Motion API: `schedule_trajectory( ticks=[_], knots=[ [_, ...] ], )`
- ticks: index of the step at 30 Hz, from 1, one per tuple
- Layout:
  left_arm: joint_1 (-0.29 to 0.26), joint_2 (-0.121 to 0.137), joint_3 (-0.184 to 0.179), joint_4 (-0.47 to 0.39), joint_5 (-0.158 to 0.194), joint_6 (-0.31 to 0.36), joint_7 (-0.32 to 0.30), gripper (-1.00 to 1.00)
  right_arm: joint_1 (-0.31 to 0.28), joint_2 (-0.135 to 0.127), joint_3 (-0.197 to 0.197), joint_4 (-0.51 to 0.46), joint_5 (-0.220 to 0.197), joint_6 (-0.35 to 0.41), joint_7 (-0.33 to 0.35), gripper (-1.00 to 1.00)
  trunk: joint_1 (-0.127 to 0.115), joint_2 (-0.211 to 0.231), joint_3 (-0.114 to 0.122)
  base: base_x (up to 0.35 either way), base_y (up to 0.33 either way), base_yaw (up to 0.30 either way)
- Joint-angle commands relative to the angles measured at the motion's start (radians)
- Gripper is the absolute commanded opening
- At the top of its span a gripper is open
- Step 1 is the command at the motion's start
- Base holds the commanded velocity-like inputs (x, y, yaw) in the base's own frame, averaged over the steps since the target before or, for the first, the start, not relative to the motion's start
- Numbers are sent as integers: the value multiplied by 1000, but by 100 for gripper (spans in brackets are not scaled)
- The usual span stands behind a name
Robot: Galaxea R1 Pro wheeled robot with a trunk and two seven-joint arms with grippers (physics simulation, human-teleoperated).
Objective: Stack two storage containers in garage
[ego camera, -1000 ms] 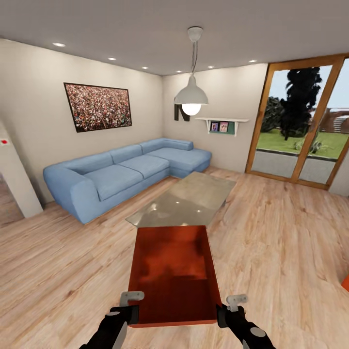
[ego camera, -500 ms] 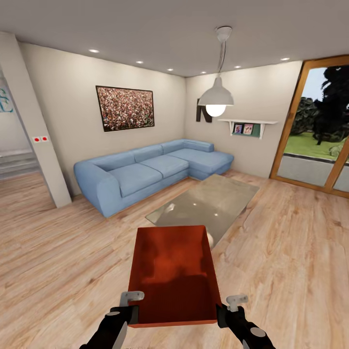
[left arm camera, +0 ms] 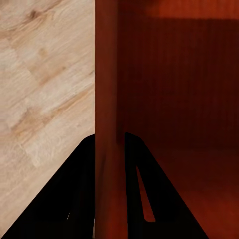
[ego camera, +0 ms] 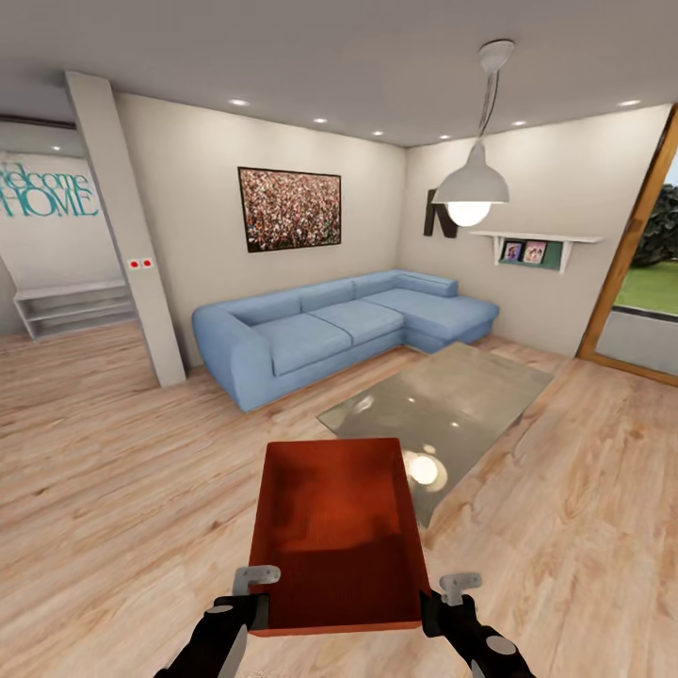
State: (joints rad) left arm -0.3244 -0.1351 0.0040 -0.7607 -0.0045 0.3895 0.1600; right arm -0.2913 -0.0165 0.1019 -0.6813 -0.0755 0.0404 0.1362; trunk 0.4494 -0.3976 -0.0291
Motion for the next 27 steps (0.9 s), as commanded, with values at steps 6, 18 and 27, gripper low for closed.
schedule_trajectory(
  ticks=[6, 18, 27],
  knots=[
    [-1, -2, -4, 0, -15, 8, 9, -100, 0, 0, 32, -1, -4, 4, -4, -100, 1, -2, -6, 0, 0, 278],
    [-1, -1, -4, 0, -15, 8, 9, -100, 0, 0, 32, -1, -3, 4, -4, -100, 1, -2, -13, 0, 0, 278],
    [-1, -3, -4, -1, -15, 8, 9, -100, 0, 0, 32, -1, -3, 4, -4, -100, 1, -2, -18, 0, 0, 278]
  ],
)
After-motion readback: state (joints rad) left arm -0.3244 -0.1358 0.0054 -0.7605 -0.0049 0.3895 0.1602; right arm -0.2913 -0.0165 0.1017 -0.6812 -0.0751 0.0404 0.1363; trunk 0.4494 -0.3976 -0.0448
